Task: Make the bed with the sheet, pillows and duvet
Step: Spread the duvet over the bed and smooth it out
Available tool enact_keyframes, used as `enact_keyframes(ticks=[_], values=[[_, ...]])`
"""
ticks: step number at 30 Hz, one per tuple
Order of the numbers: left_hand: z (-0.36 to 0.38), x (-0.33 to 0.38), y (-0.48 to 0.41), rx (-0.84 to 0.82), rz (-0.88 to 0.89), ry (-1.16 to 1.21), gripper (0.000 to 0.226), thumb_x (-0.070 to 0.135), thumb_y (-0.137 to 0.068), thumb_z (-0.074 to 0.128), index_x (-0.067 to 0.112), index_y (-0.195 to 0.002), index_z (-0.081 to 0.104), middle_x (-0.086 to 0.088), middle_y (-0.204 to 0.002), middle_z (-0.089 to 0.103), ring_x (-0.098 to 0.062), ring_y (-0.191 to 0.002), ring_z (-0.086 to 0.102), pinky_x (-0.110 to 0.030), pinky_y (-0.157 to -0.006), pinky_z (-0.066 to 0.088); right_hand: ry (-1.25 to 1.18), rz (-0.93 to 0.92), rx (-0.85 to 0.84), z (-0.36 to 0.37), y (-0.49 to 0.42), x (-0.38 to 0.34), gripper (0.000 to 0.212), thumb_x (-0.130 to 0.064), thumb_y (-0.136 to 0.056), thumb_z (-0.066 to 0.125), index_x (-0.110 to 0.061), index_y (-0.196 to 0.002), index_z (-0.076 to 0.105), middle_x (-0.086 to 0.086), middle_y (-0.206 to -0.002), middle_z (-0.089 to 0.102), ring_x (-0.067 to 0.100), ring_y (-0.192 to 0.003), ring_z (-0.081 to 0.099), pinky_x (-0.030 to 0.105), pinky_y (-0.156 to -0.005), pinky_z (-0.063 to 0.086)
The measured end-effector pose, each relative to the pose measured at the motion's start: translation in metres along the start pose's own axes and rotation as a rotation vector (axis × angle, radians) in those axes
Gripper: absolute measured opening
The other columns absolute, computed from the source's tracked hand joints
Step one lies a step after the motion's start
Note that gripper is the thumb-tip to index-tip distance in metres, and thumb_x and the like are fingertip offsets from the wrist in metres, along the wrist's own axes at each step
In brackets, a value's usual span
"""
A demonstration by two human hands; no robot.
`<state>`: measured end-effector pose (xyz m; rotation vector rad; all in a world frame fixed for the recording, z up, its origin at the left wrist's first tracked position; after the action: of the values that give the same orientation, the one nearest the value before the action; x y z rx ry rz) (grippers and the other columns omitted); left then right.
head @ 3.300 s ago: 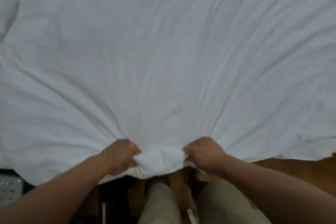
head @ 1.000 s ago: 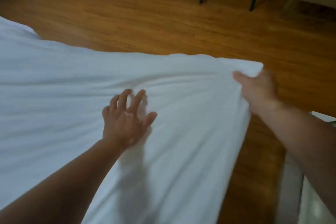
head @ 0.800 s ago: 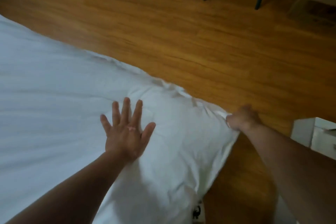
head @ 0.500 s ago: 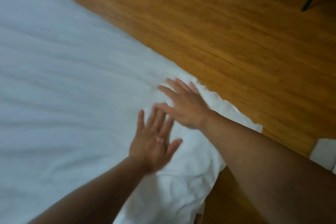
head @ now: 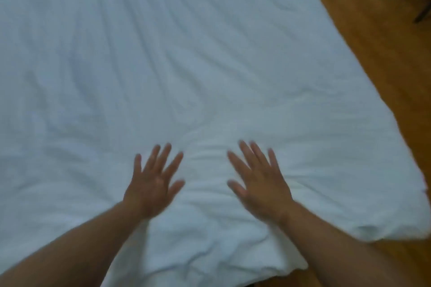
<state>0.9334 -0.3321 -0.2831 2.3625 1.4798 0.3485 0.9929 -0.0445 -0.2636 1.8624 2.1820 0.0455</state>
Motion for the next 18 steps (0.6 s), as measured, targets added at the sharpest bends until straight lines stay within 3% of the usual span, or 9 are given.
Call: enact_keyframes(ticks=[3, 6, 9, 10, 12, 13, 15, 17, 18], values=[[0.065, -0.054, 0.156, -0.078, 0.296, -0.059, 0.071, 0.066, -0.095, 0.040, 0.032, -0.156, 0.028, -0.010, -0.164, 0.022, -0.031, -0.151, 0.019, -0.061, -0.109, 0.031, -0.001, -0.118, -0.052, 0.038, 0.077, -0.059, 0.069, -0.060, -0.091, 0.052, -0.031, -0.152, 0.037, 0.011, -0.162, 0.027, 0.030, -0.152, 0.018, 0.064, -0.113, 0.025], [0.073, -0.123, 0.221, 0.012, 0.409, 0.084, 0.064, 0.061, -0.094, 0.049, 0.036, -0.151, 0.037, -0.004, -0.158, 0.038, -0.022, -0.146, 0.035, -0.046, -0.112, 0.033, -0.045, -0.518, 0.023, 0.039, 0.081, -0.136, 0.064, -0.060, -0.089, 0.060, -0.031, -0.145, 0.050, 0.008, -0.158, 0.037, 0.026, -0.146, 0.034, 0.060, -0.113, 0.028], [0.042, -0.227, 0.195, 0.218, -0.034, 0.256, 0.060, 0.057, -0.098, 0.034, 0.030, -0.152, 0.034, -0.006, -0.156, 0.038, -0.027, -0.142, 0.040, -0.048, -0.113, 0.030, -0.091, -0.468, 0.168, 0.020, -0.022, -0.251, 0.064, -0.058, -0.090, 0.059, -0.027, -0.145, 0.050, 0.007, -0.160, 0.033, 0.025, -0.147, 0.032, 0.057, -0.113, 0.031], [0.037, -0.273, 0.189, 0.215, -0.249, 0.294, 0.066, 0.061, -0.097, 0.027, 0.032, -0.156, 0.023, -0.003, -0.162, 0.022, -0.027, -0.148, 0.028, -0.051, -0.117, 0.022, -0.091, -0.314, 0.218, 0.017, -0.062, -0.290, 0.067, -0.058, -0.090, 0.059, -0.026, -0.147, 0.047, 0.007, -0.160, 0.031, 0.026, -0.148, 0.029, 0.056, -0.115, 0.029], [0.064, -0.354, 0.216, 0.087, -0.539, 0.287, 0.068, 0.071, -0.094, 0.014, 0.047, -0.152, -0.013, 0.009, -0.162, -0.019, -0.018, -0.153, -0.008, -0.057, -0.118, 0.000, -0.134, -0.029, 0.041, 0.028, -0.111, -0.370, 0.076, -0.063, -0.091, 0.054, -0.029, -0.155, 0.032, 0.011, -0.165, 0.017, 0.031, -0.152, 0.016, 0.057, -0.118, 0.019], [0.090, -0.389, 0.253, 0.006, -0.619, 0.292, 0.070, 0.076, -0.091, 0.010, 0.051, -0.146, -0.024, 0.013, -0.157, -0.032, -0.014, -0.150, -0.020, -0.059, -0.117, -0.006, -0.041, -0.070, -0.063, 0.046, -0.109, -0.416, 0.079, -0.066, -0.091, 0.048, -0.031, -0.157, 0.023, 0.014, -0.166, 0.009, 0.035, -0.152, 0.010, 0.060, -0.119, 0.014], [0.141, -0.456, 0.349, -0.112, -0.837, 0.317, 0.077, 0.085, -0.084, 0.008, 0.053, -0.143, -0.030, 0.017, -0.154, -0.037, -0.014, -0.149, -0.022, -0.064, -0.114, -0.006, 0.116, -0.515, -0.145, 0.092, -0.059, -0.499, 0.078, -0.070, -0.087, 0.046, -0.033, -0.154, 0.029, 0.016, -0.163, 0.016, 0.041, -0.148, 0.022, 0.066, -0.115, 0.015], [0.162, -0.523, 0.444, -0.183, -1.301, 0.472, 0.086, 0.088, -0.079, 0.006, 0.047, -0.150, -0.021, 0.009, -0.161, -0.027, -0.026, -0.152, -0.016, -0.071, -0.113, -0.002, 0.177, -0.967, -0.203, 0.111, 0.004, -0.565, 0.066, -0.066, -0.085, 0.043, -0.040, -0.146, 0.043, 0.008, -0.156, 0.039, 0.030, -0.139, 0.045, 0.061, -0.112, 0.028], [0.159, -0.551, 0.480, -0.194, -1.531, 0.587, 0.090, 0.086, -0.080, 0.007, 0.042, -0.155, -0.014, 0.001, -0.165, -0.021, -0.034, -0.152, -0.013, -0.073, -0.112, 0.000, 0.157, -1.081, -0.218, 0.112, 0.013, -0.585, 0.063, -0.065, -0.087, 0.040, -0.041, -0.145, 0.043, 0.004, -0.155, 0.041, 0.024, -0.137, 0.048, 0.056, -0.112, 0.033]])
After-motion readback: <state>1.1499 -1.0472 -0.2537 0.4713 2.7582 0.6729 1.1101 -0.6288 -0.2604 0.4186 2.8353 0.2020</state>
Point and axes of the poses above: each hand's wrist, its own y-axis away from the middle knuckle, its own z-axis out of the palm, x = y × z, the point moved 3 cm from there along -y, towards the middle knuckle
